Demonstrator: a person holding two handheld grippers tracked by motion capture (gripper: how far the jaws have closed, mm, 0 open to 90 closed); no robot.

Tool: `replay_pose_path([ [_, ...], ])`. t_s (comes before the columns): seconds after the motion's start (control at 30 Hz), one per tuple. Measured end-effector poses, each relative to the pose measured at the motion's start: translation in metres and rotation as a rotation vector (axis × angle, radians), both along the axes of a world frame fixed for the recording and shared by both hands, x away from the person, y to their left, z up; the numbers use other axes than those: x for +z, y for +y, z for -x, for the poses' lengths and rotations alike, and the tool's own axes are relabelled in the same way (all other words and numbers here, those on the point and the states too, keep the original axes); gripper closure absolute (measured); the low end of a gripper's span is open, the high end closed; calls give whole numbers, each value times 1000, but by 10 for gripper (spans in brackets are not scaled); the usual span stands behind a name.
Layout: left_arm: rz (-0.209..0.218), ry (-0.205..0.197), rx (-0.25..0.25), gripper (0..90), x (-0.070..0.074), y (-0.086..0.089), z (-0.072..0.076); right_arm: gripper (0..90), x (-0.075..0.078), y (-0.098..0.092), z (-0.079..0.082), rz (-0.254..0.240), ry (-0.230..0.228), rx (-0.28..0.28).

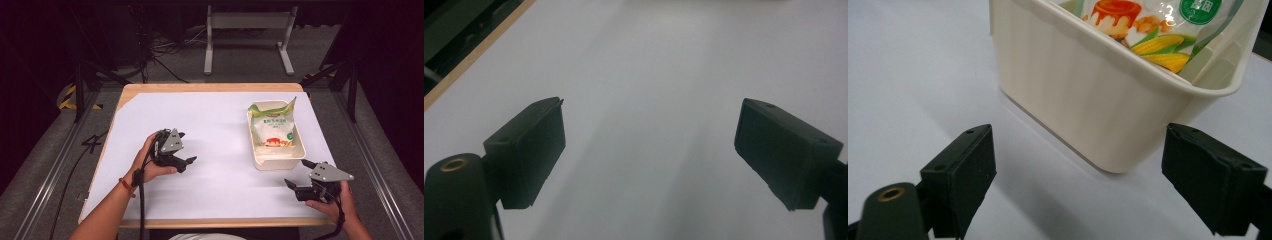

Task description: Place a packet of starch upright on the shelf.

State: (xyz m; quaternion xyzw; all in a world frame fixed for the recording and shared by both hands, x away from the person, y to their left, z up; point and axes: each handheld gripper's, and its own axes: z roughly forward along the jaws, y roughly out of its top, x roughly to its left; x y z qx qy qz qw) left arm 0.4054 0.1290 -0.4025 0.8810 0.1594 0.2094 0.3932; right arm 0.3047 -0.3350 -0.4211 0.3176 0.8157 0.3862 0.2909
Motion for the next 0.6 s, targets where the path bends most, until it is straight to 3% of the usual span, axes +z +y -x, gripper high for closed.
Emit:
replay_pose_path([
  [0.27, -7, -16, 39, 138, -6, 26, 14, 136, 0, 0, 0, 2, -3, -5],
  [0.6, 19, -7, 100, 139, -17, 55, 30, 137, 0, -1, -1, 4, -9, -19],
])
